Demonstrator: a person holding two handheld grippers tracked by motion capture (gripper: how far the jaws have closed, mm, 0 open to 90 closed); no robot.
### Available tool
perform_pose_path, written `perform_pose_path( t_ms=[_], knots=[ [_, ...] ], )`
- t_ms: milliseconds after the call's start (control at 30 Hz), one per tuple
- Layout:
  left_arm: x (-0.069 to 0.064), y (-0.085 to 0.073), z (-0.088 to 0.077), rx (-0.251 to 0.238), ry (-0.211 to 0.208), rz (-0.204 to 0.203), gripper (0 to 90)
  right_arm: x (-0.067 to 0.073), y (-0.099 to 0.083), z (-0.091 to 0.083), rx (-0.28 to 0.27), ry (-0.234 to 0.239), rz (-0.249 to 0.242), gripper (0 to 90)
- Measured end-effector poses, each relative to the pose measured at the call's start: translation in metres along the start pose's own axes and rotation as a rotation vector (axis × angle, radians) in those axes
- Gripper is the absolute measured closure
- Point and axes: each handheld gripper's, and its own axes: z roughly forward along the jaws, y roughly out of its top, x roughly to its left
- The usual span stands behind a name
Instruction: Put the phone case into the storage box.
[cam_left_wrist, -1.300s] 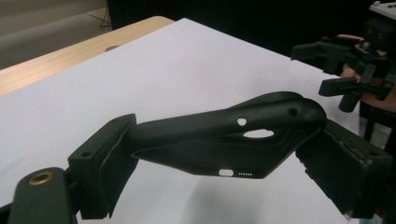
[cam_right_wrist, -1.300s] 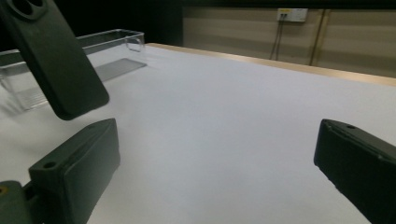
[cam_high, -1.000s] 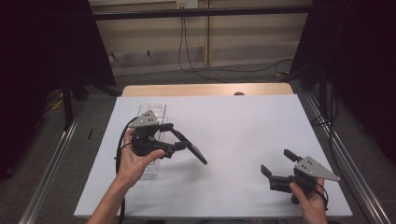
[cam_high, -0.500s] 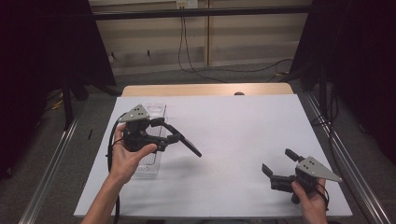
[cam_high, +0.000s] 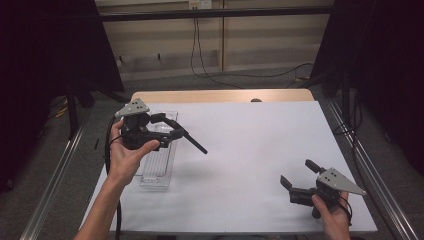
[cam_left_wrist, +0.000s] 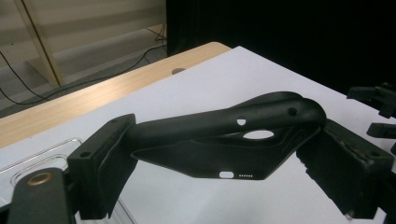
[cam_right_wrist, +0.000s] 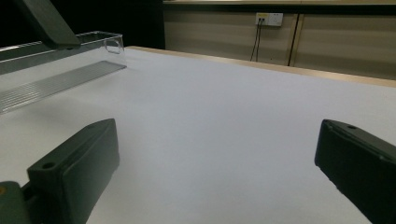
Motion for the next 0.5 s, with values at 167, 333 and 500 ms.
perform_pose_path(
  t_ms=[167, 333, 500],
  knots=[
    [0.006, 0.003, 0.001, 0.011, 0.021, -0.005, 13.4, 0.0, 0.0, 0.0, 0.001, -0.003, -0.002, 0.0],
    [0.012, 0.008, -0.003, 0.007, 0.041, -0.01, 13.4, 0.002, 0.0, 0.001, 0.006, 0.0, -0.006, 0.0],
    [0.019, 0.014, -0.008, 0.009, 0.076, -0.008, 13.4, 0.004, -0.001, 0.002, 0.012, 0.009, -0.017, 0.0]
  ],
)
